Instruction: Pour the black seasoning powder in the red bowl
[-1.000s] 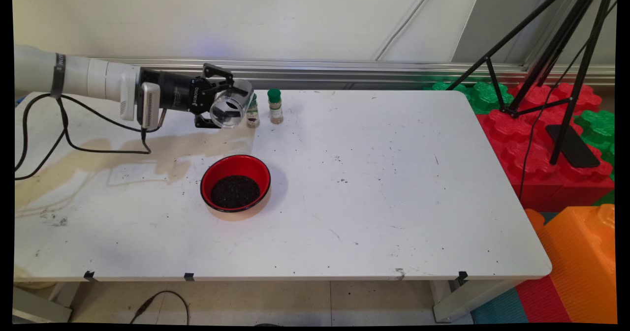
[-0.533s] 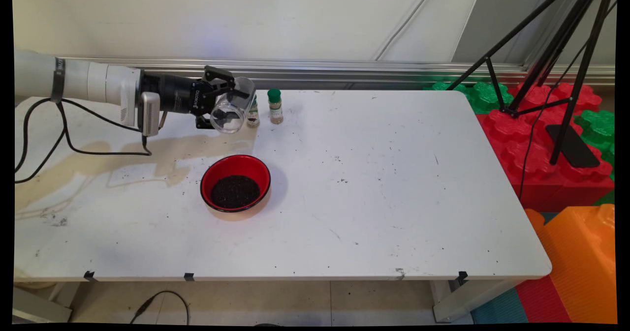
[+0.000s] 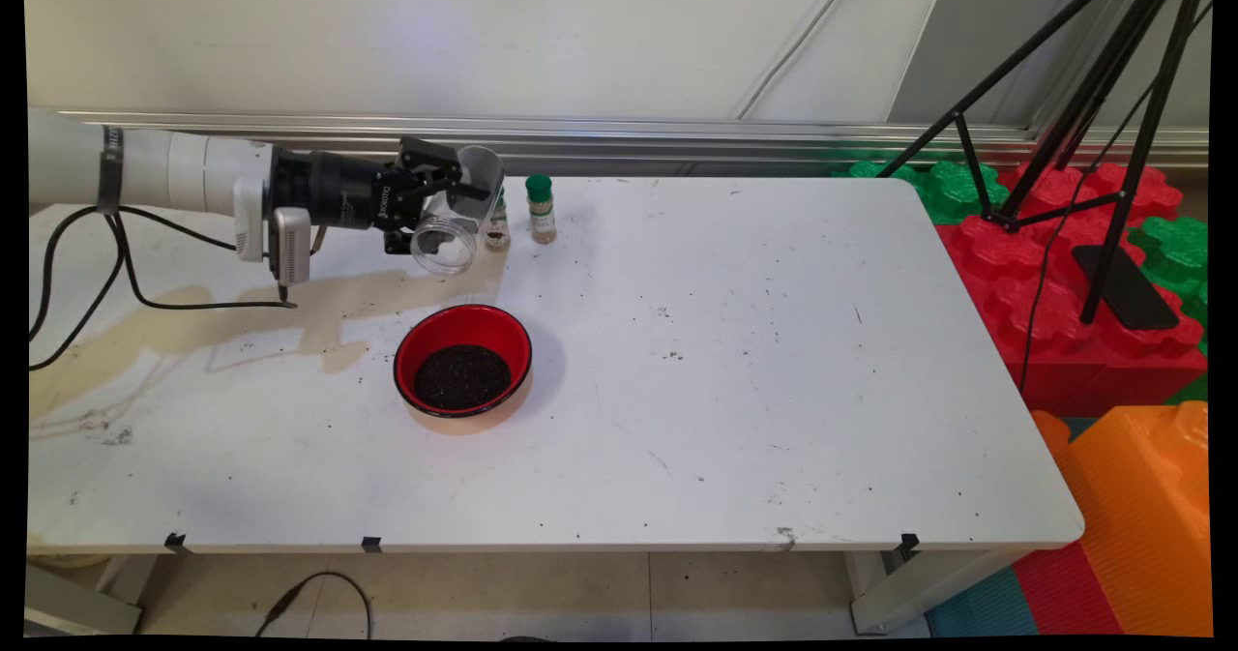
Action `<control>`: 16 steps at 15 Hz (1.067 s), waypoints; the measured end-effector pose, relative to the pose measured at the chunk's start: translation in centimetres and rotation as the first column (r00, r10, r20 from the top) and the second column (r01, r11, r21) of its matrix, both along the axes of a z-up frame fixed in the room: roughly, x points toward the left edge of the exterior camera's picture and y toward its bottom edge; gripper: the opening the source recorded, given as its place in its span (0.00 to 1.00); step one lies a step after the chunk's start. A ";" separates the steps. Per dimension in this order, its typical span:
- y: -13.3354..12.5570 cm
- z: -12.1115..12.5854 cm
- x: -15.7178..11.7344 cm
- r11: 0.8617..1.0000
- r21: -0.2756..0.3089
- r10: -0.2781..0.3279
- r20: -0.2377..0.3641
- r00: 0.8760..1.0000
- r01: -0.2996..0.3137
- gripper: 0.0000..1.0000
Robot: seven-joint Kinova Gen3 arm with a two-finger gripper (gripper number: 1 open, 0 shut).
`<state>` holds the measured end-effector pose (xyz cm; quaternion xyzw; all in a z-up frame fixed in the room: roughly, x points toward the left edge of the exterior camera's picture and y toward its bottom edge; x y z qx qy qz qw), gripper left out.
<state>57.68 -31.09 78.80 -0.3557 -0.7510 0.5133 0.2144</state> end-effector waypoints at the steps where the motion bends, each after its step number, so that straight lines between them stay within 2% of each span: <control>1: 0.1 -0.1 0.0 1.000 -0.013 -0.006 0.008 1.000 0.006 0.00; 11: 1.0 -0.6 -1.0 0.988 -0.132 -0.069 0.089 0.994 0.080 0.00; 16: 1.2 -0.9 -1.4 0.974 -0.194 -0.093 0.143 0.985 0.120 0.00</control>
